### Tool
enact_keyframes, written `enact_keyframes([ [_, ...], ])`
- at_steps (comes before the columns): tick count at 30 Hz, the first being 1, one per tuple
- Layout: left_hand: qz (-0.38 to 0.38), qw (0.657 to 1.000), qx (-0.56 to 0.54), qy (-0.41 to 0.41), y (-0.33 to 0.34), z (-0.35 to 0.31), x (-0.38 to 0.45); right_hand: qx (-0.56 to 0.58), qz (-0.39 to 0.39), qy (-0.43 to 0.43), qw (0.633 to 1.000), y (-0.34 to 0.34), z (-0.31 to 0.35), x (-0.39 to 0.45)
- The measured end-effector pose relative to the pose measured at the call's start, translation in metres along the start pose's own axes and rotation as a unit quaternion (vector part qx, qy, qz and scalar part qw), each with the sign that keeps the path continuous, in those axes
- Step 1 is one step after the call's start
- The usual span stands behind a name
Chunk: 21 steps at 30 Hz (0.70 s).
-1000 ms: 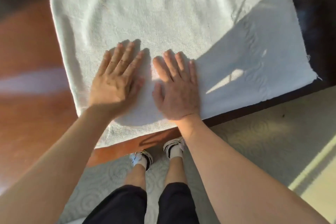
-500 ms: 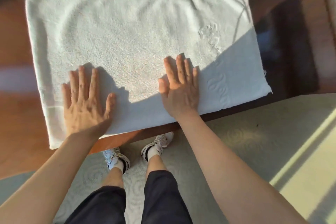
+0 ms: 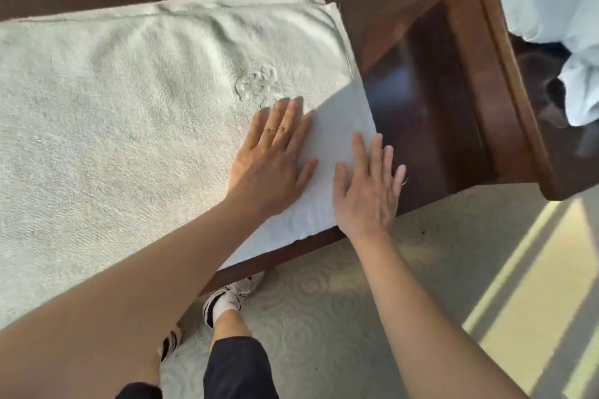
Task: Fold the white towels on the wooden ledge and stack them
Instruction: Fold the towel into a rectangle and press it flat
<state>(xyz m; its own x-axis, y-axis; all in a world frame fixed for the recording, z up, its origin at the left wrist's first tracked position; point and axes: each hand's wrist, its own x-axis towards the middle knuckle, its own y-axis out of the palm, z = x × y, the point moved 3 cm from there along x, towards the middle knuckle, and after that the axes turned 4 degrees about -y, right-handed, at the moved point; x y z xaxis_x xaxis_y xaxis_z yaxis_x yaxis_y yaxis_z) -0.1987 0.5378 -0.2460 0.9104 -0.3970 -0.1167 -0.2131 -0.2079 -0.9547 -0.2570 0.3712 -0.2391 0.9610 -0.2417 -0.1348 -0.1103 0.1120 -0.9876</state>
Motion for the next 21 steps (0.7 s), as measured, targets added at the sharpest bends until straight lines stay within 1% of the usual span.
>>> enact_keyframes([
  [2,0.0,1.0,0.006,0.023,-0.001,-0.011,0.037,0.005,-0.021,0.045,0.999,-0.003,-0.015,-0.002],
  [5,0.001,0.999,-0.005,0.041,-0.003,-0.022,0.093,0.018,-0.069,0.071,0.995,-0.007,-0.015,0.001],
  [7,0.006,0.999,-0.011,0.04,-0.007,-0.027,0.124,0.053,-0.1,0.098,0.989,-0.011,-0.011,0.006],
  [9,0.011,0.999,-0.005,0.038,-0.011,-0.032,0.145,0.102,-0.111,0.136,0.979,-0.016,-0.01,0.012],
  [10,0.011,0.999,0.001,0.039,-0.012,-0.033,0.151,0.136,-0.1,0.157,0.973,-0.018,-0.01,0.016],
  [13,0.008,0.999,0.011,0.039,-0.015,-0.03,0.161,0.244,-0.038,0.204,0.947,-0.026,-0.011,0.032],
  [14,0.007,0.999,0.014,0.034,-0.016,-0.027,0.163,0.265,-0.022,0.202,0.943,-0.03,-0.01,0.036],
  [16,0.007,1.0,-0.001,0.008,-0.023,-0.022,0.169,0.293,0.006,0.159,0.943,-0.041,0.001,0.04],
  [18,0.009,0.995,-0.092,-0.029,-0.036,-0.02,0.173,0.323,0.017,0.087,0.942,-0.059,0.02,0.038],
  [19,0.014,0.984,-0.169,-0.051,-0.044,-0.019,0.174,0.337,0.017,0.052,0.94,-0.067,0.031,0.036],
  [20,0.024,0.961,-0.265,-0.078,-0.053,-0.015,0.174,0.35,0.017,0.017,0.936,-0.073,0.044,0.034],
  [21,0.033,0.925,-0.364,-0.104,-0.061,-0.01,0.173,0.363,0.02,-0.012,0.931,-0.077,0.057,0.031],
])
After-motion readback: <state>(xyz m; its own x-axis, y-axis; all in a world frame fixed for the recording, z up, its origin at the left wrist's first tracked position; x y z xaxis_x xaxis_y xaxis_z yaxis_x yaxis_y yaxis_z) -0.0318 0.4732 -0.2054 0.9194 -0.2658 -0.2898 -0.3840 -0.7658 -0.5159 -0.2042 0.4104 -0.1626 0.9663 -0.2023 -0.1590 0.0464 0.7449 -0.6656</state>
